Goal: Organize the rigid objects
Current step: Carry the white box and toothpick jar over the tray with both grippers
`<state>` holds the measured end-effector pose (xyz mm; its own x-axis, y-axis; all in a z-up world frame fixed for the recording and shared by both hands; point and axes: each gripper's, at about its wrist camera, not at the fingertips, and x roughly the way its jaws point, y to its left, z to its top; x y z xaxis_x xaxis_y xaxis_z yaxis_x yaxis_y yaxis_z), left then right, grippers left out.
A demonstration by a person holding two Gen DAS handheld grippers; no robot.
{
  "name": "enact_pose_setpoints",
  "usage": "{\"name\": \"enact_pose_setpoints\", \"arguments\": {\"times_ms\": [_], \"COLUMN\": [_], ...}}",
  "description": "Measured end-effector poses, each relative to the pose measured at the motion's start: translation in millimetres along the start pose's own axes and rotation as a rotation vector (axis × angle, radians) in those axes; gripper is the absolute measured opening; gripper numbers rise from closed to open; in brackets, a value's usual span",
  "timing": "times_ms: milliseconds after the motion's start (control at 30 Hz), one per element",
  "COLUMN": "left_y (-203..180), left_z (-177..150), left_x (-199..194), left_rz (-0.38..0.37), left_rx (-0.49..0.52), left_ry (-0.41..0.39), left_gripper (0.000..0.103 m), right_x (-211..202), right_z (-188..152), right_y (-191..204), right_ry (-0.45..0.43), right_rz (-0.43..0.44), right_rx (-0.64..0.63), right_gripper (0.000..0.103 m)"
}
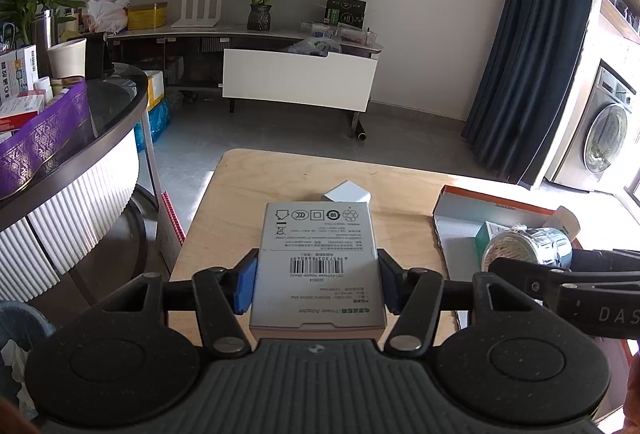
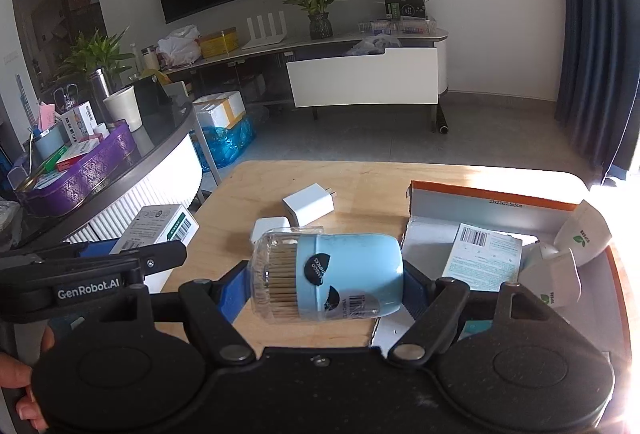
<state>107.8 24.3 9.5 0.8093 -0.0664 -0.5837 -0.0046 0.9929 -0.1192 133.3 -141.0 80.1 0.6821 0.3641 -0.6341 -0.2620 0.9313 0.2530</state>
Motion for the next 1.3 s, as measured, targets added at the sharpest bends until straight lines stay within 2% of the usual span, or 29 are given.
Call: {"name": "enact_pose_setpoints", "arguments": {"times_ms": [533,1300], "left_y": [-23.4,-64.6], "left_z": [-17.8,-39.6], "left_x": [-33.4,-61.0], "left_rz": [0.001,-0.064], "left_rx": [0.023,0.081], "left_ry": [-0.038,-0.069], "left_gripper": [0.059,0.059], "right_x": [-57.8,-114.3], "right_z": [-33.6,-58.4], "right_y": [-2.7,-32.7], "right_ry": [-0.041,-0.133], "right_rz": [-0.016,-0.073], "right_rx": [0.013,0.063], "right_gripper": [0.091,0.091]}}
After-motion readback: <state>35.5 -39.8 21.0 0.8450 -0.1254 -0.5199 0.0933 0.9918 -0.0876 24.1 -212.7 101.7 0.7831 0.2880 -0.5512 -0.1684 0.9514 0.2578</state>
